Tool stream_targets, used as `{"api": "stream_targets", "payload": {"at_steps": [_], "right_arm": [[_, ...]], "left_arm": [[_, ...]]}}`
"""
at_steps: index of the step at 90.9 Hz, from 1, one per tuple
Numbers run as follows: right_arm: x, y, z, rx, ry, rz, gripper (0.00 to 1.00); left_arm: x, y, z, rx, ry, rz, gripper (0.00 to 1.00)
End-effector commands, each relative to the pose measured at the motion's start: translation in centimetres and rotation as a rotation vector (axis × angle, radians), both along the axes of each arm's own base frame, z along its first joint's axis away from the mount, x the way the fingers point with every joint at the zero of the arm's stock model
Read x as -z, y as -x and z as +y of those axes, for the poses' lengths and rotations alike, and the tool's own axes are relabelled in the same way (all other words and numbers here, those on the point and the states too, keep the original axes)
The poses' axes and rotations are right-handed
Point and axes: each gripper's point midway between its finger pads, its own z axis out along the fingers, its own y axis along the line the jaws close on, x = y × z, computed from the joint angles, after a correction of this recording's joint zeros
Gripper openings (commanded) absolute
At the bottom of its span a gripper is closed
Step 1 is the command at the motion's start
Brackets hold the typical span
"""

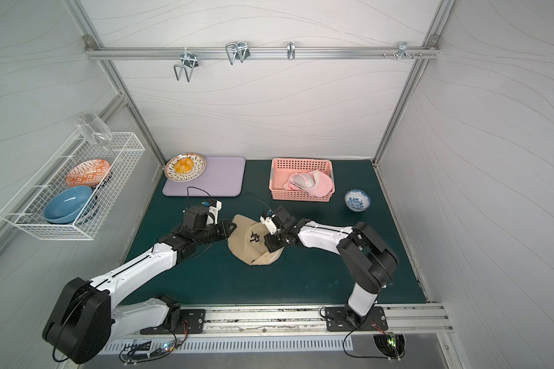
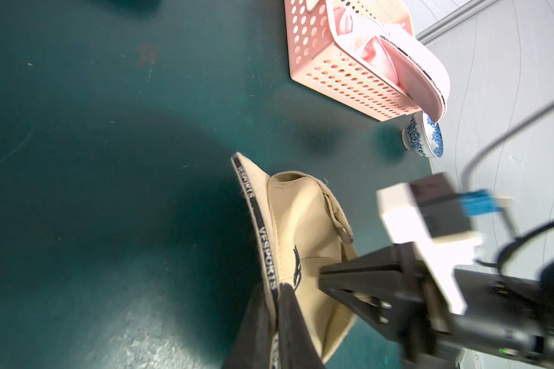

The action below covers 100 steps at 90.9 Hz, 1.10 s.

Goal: Turn the baseball cap inside out
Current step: Turn over the baseball cap.

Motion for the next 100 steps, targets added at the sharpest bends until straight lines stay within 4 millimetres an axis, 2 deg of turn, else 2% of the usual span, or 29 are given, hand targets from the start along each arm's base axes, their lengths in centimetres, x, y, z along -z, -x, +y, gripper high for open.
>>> {"api": "stream_targets", "payload": {"at_steps": [1, 6, 12, 18, 25, 31, 42, 52, 69, 89, 100], "right_arm": [[-4.4, 0.7, 0.7, -0.039, -0.149, -0.007, 0.0], [-4.8, 0.7, 0.7, -0.048, -0.15, -0.014, 0.0], [-4.5, 0.6, 0.9, -0.052, -0.144, -0.011, 0.23], [-3.9, 0.4, 1.2, -0.05, -0.131, 0.001, 0.33], [-3.6, 0.2, 1.4, -0.042, -0.131, 0.011, 0.27], [-3.6, 0.2, 1.2, -0.033, -0.131, 0.005, 0.28], [-3.4, 0.6, 0.3, -0.042, -0.085, -0.021, 0.46], [-3.3, 0.8, -0.9, -0.037, -0.023, -0.039, 0.49], [-4.7, 0.5, -1.6, -0.032, 0.056, -0.119, 0.61], [-4.8, 0.5, -0.1, 0.041, 0.111, -0.078, 0.66], [-3.8, 0.0, 0.4, 0.109, 0.17, -0.049, 0.67]], "left_arm": [[-1.2, -0.8, 0.1, -0.018, 0.003, -0.051, 0.0], [-1.8, -0.7, -0.7, 0.03, 0.033, -0.069, 0.0], [-2.5, -0.6, -1.5, 0.068, 0.067, -0.081, 0.0], [-2.9, -0.6, -1.9, 0.079, 0.093, -0.088, 0.0], [-2.9, -0.7, -1.8, 0.07, 0.099, -0.085, 0.0], [-2.6, -0.8, -1.3, 0.036, 0.083, -0.071, 0.0], [-2.7, -0.9, -0.8, 0.001, 0.075, -0.051, 0.0], [-4.0, -0.8, -1.1, 0.031, 0.084, -0.087, 0.0], [-5.5, -0.6, -1.6, 0.089, 0.065, -0.12, 0.0], [-6.0, -0.6, -1.7, 0.08, 0.077, -0.125, 0.0], [-6.3, -0.6, -2.0, 0.091, 0.083, -0.132, 0.0]]}}
